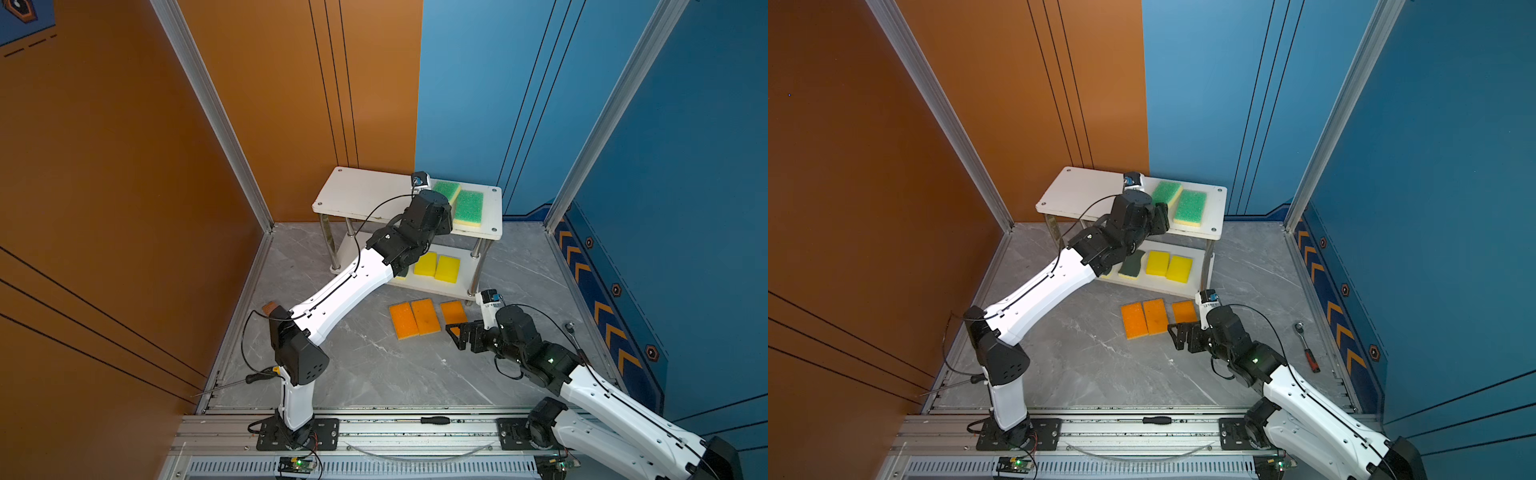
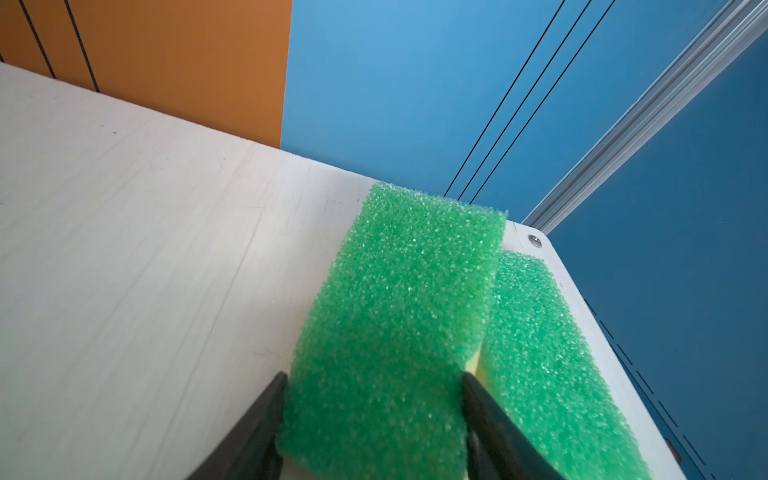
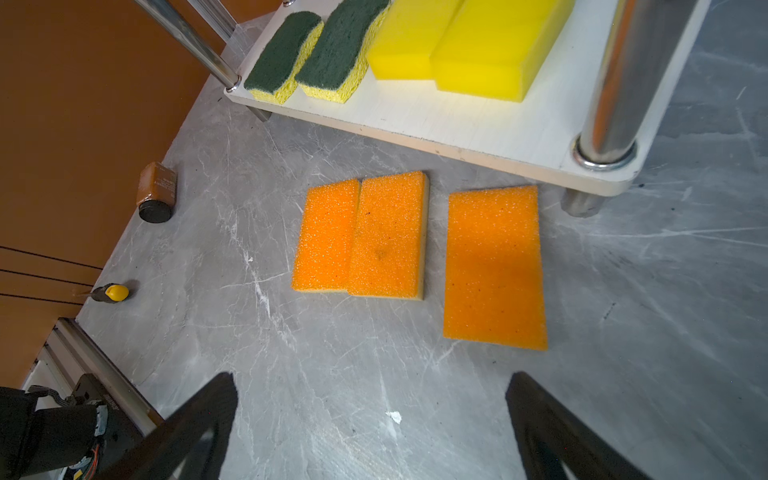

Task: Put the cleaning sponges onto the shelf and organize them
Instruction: 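Lower the green sponge onto the shelf top next to the first one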

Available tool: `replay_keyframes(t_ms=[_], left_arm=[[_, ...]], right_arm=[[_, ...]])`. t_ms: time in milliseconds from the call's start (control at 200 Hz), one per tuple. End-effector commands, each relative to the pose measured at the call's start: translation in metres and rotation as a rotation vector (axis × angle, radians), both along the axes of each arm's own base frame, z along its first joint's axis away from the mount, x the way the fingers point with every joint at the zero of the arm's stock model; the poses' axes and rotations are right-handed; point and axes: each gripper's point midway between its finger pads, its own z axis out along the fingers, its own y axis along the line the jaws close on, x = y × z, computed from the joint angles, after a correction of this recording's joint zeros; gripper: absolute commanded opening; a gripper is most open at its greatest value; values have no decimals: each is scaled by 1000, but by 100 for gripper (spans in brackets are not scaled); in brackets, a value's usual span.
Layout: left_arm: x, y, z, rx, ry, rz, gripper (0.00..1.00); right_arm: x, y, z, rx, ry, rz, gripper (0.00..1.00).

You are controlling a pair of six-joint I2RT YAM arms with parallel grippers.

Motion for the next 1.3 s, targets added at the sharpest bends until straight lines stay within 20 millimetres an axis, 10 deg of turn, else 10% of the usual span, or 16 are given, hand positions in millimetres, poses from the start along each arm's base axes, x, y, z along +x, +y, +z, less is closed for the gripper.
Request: replay_keyframes(t_ms=[0,1292], left_arm=[[8,2,-13,11,26,10,62],[-5,16,12,162,-97,137,62]], right_arm=[[-3,-6,-7,-24,14,-7,100],[-5,-10,-9,-21,17,-13,100]])
